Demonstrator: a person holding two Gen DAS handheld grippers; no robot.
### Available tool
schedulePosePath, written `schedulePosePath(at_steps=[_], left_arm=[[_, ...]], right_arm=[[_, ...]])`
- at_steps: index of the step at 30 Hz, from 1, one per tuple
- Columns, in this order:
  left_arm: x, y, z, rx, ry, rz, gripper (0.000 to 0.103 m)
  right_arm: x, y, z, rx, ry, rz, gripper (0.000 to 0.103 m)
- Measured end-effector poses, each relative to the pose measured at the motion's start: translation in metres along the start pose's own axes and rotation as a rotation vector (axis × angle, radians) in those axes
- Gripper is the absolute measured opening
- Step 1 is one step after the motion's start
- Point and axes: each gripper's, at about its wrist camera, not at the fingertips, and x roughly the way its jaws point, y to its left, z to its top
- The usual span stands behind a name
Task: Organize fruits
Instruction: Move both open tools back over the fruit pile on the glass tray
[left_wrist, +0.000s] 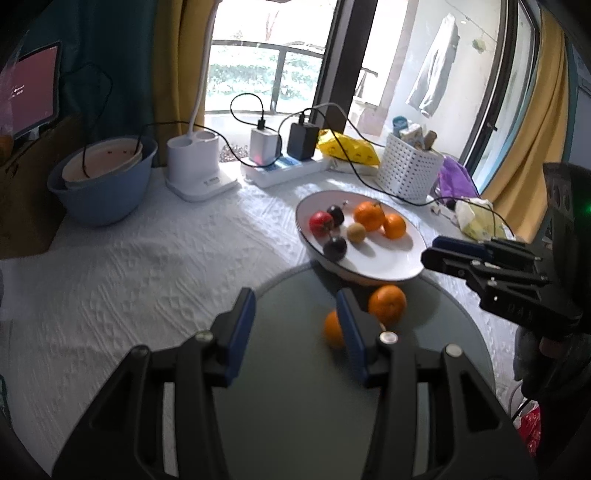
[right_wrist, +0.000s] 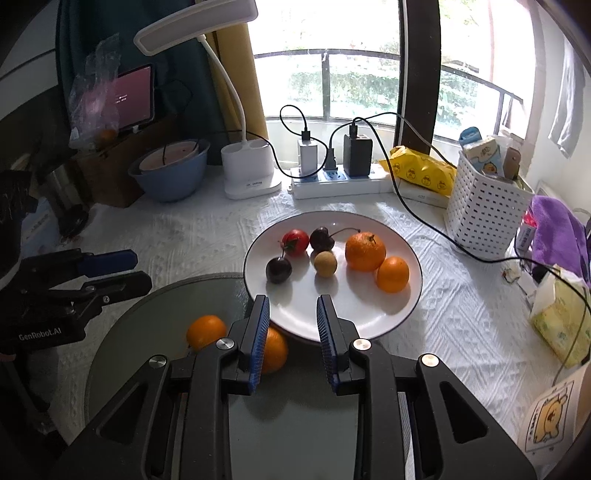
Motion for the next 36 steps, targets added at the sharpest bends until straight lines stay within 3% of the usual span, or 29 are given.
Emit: schedulePosePath(at_steps=[15, 36], left_arm=[[0.002, -0.033, -0.02, 0.013, 0.042, -0.008, 0.048], [0.037, -0.074, -0.036, 0.07, 0.145, -0.006, 0.048]], right_arm=[[-0.014, -0.012, -0.032, 0.031, -0.001, 0.026, 0.028], [-0.013, -0.056, -0.062, 0.119, 0.002, 0.043, 0.028]])
